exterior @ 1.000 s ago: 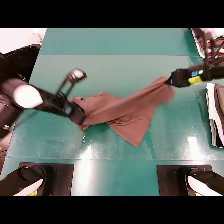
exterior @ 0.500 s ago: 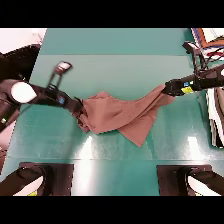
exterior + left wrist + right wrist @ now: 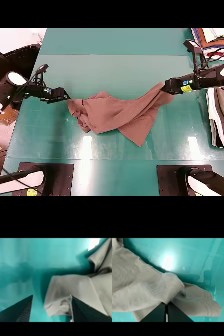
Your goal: Fold the shirts.
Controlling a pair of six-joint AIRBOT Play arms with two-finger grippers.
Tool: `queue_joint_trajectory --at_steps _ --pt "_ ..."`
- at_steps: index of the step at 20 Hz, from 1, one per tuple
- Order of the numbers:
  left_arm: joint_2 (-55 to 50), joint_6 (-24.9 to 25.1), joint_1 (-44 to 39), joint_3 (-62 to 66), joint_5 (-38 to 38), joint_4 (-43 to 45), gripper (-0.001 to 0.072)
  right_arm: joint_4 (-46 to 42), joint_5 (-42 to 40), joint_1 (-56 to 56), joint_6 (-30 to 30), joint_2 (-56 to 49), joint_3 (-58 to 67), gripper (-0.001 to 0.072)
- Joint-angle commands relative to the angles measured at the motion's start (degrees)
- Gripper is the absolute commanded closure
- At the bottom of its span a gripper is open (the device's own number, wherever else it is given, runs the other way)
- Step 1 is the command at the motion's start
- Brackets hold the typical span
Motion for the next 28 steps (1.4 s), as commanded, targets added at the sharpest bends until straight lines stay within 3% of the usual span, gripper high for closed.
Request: queue_joint_trajectory --at_steps 1,3,4,5,7,8,13,17,23,25,28 --pt "-6.3 5.8 1.4 0.1 -2.7 -9.2 0.0145 0.0 -0.8 0.0 0.0 0.0 0.0 0.0699" --pt "-7.0 6.0 0.4 0.1 -3.3 -9.4 0.0146 0.0 -0.8 0.0 0.0 0.0 0.0 0.0698" --pt "-6.9 6.8 0.1 0.2 -3.3 -9.6 0.0187 0.0 -0.8 0.0 0.0 0.0 0.0 0.0699" --pt "-6.9 7.2 -0.1 0.2 -3.3 -11.0 0.0312 0.0 -0.8 0.0 0.0 0.0 0.0 0.0699" --pt "-6.9 7.2 -0.1 0.2 -3.3 -12.4 0.0628 0.0 -0.8 0.0 0.0 0.0 0.0 0.0699" --pt "-6.9 7.2 -0.1 0.2 -3.4 -12.7 0.0675 0.0 -0.8 0.0 0.0 0.0 0.0 0.0698" --pt "-1.6 7.0 -0.1 8.7 -7.0 -12.9 0.0677 -6.3 0.2 0.0 0.0 0.1 7.7 0.0699" --pt "11.5 7.2 -0.1 23.2 -6.1 -12.8 0.0675 -12.2 3.6 0.0 -0.2 0.1 23.0 0.0699" --pt "28.9 7.2 -0.1 43.3 -2.4 -7.5 0.0675 -12.6 11.0 0.0 -0.8 0.2 48.5 0.0699" --pt "32.7 6.5 -0.1 47.4 -0.9 -5.1 0.0676 -12.7 10.4 0.0 -0.8 2.6 51.1 0.0700" --pt "34.7 1.6 -0.1 53.5 -0.3 0.3 0.0677 -14.8 5.8 0.0 -0.7 9.5 46.2 0.0702"
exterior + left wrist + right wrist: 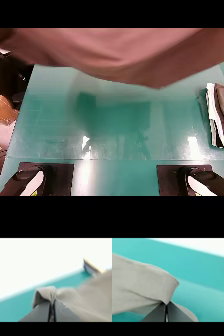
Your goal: Fold the shirts.
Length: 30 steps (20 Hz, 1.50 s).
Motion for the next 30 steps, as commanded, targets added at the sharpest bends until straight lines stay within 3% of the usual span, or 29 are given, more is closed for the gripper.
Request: queue_joint_trajectory --at_steps 1,4,8,13,16,19,23,24,25,26,27,30 --pt "3.3 -4.9 0.0 8.1 1.7 7.5 0.0677 -3.7 -3.8 0.0 0.4 6.5 -1.9 0.0702" --pt "2.1 -6.2 0.0 8.1 1.6 10.0 0.0677 -7.4 -3.8 0.0 0.7 7.6 -1.8 0.0703" --pt "-5.1 -6.9 0.0 3.4 -4.2 9.9 0.0677 -8.3 2.3 0.0 0.6 -1.5 3.9 0.0702" --pt "-18.7 -7.6 0.0 -11.7 -12.4 9.0 0.0676 -8.2 5.2 0.0 0.6 -15.0 -9.6 0.0700" --pt "-27.6 -7.5 -0.7 -23.1 -8.1 8.9 0.0677 -8.2 3.4 0.0 -1.4 -24.8 -16.0 0.0700" --pt "-36.5 -4.5 -1.3 -26.2 -1.6 8.7 0.0676 -7.9 0.3 -0.7 -3.0 -33.9 -16.7 0.0699" --pt "-40.8 -4.6 -1.3 -26.2 6.7 8.9 0.0665 5.7 -1.3 -5.9 -3.1 -40.5 -11.8 0.0697" --pt "-40.6 -4.8 -1.3 -26.0 7.2 8.9 0.0423 9.9 -1.4 -7.9 -3.2 -41.4 -9.4 0.0694" --pt "-40.6 -5.8 -1.3 -25.2 6.5 9.1 0.0143 13.0 -1.4 -9.5 -3.6 -41.7 -7.3 0.0599" --pt "-40.5 -6.4 -0.6 -24.0 4.3 9.4 0.0084 15.6 -1.0 -11.1 -3.6 -41.7 -5.2 0.0296" --pt "-40.2 -6.4 0.4 -22.7 0.9 9.4 0.0084 17.5 0.4 -12.6 -3.6 -41.5 -3.5 0.0213" --pt "-37.5 -6.7 5.0 -22.4 -9.7 10.4 0.0085 20.7 6.6 -17.4 -5.6 -37.2 -4.5 0.0243"
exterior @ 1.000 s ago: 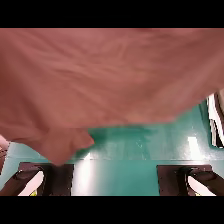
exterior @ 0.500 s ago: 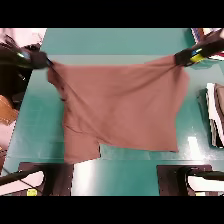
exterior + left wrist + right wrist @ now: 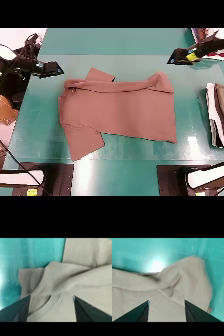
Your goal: Fold the shirts.
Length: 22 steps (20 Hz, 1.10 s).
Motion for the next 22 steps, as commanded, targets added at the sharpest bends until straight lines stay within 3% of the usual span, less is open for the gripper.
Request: queue_joint_trajectory --at_steps 1,2,7,10,16,22 --pt "3.1 -0.7 4.6 -1.9 -9.9 1.7 0.0147 6.9 5.9 -5.6 -2.7 4.6 -2.2 0.0267" --pt "5.2 -0.7 5.8 -5.4 -10.8 2.4 0.0224 8.8 6.9 -7.2 -3.9 7.5 -6.4 0.0267" --pt "16.8 -0.5 6.7 -30.7 -9.8 3.1 0.0222 21.8 5.9 -15.0 -7.6 22.1 -31.4 0.0267" --pt "20.6 -0.5 6.7 -42.0 -6.6 2.9 0.0222 22.8 2.1 -17.2 -8.3 28.7 -42.4 0.0268" --pt "20.9 2.0 6.6 -47.6 0.6 -5.4 0.0223 22.9 -0.6 -17.7 -9.2 34.7 -51.5 0.0267" --pt "20.9 1.9 6.6 -47.6 1.7 -5.9 0.0225 22.3 -0.5 -17.7 -9.2 34.7 -51.9 0.0274"
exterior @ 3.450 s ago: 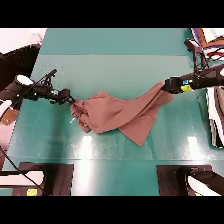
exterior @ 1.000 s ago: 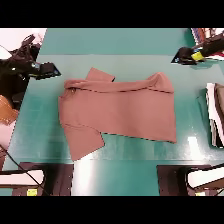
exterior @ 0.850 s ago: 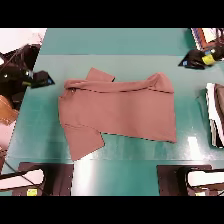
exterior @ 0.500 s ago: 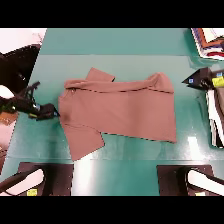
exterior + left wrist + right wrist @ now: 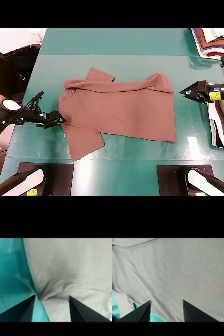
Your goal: Fold the shirts.
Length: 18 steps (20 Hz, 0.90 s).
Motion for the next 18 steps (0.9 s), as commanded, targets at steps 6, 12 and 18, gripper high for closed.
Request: queue_joint_trajectory --at_steps 6,12,18 --pt "0.1 0.2 -5.5 -2.6 4.6 -0.9 0.0226 -0.3 -0.4 -0.1 0.0 0.4 -0.7 0.0273" --pt "0.9 -0.3 -7.1 2.7 0.7 -0.8 0.0677 -10.4 5.8 -3.7 1.2 0.4 -0.7 0.0273" --pt "8.0 -0.2 -7.1 4.9 -0.3 -0.9 0.0676 -25.2 8.3 -10.2 5.6 0.5 -14.8 0.0150"
